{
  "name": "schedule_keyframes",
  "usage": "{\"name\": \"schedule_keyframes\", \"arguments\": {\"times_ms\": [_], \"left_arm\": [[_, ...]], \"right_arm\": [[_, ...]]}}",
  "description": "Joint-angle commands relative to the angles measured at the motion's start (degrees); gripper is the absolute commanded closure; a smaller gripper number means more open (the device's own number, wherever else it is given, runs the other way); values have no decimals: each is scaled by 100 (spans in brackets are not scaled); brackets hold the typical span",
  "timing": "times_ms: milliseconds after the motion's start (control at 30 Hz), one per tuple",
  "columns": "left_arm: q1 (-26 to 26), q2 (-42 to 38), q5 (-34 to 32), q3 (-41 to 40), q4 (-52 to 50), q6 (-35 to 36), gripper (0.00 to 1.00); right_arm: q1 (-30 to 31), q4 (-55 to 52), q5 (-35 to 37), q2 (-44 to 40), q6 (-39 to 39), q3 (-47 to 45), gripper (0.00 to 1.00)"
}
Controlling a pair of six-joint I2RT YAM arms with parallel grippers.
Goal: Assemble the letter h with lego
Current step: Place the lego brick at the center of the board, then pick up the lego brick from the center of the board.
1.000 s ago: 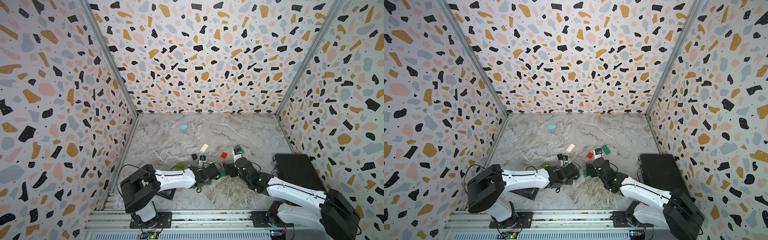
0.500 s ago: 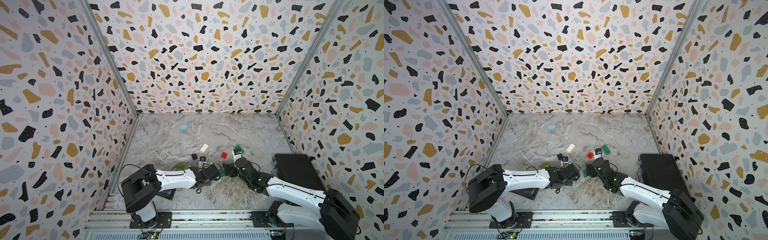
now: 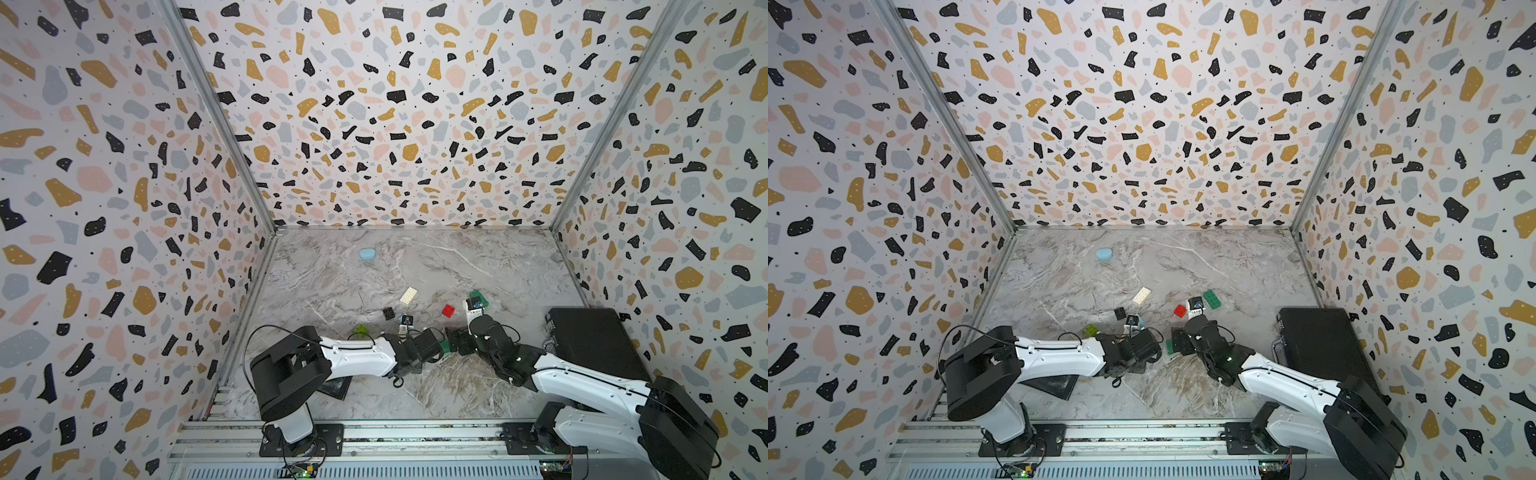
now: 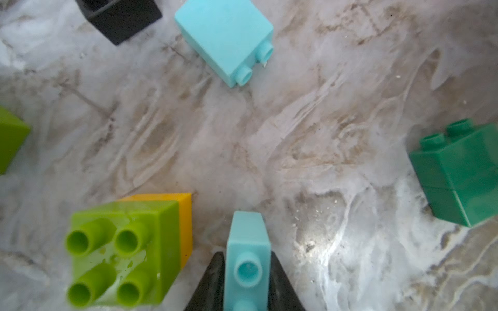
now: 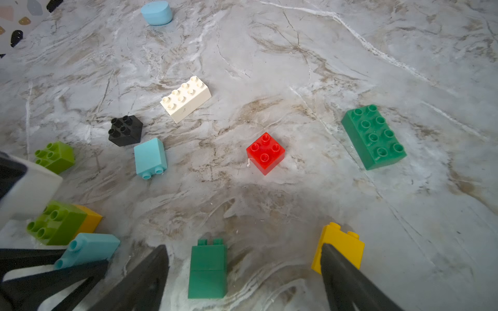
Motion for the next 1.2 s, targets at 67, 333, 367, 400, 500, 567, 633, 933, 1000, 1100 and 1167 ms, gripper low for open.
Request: {"name": "schedule_keyframes", "arguments": {"times_ms": [67,333,367,400,500,567,633,933,1000,1100,1167], "left_arm": [[-16,175,5,228,2,102,72],[28,189,-5,298,-26,31,70],[30,191,-22,315,-72,17,67],[38,190,-31,337,-106,7,66],[47,111,-25,359,-165,-6,61],[47,-19,-17,393,-259,1,56],[47,-215,7,393,-341,42,49],[48,-1819,143,489,-1183,334,0],[75,-2308,118,556,-1455,617,1],[489,-2904,545,719,-2005,1106,1],[1099,-3147,1048,824,-2490,1543,1]], "right_arm": [[-21,-29,4,4,-26,31,10],[-23,-33,-25,21,-26,25,10],[-24,-32,-34,26,-26,32,10],[-20,-33,-33,37,-34,33,10],[-24,-24,-92,65,-43,47,10],[-18,-28,-104,91,-48,51,10],[-19,-38,-112,116,-60,68,10],[-24,-77,15,110,-69,77,9],[-25,-104,35,126,-87,93,8],[-31,-167,11,206,-136,161,6],[-31,-299,-75,358,-211,293,5]]}}
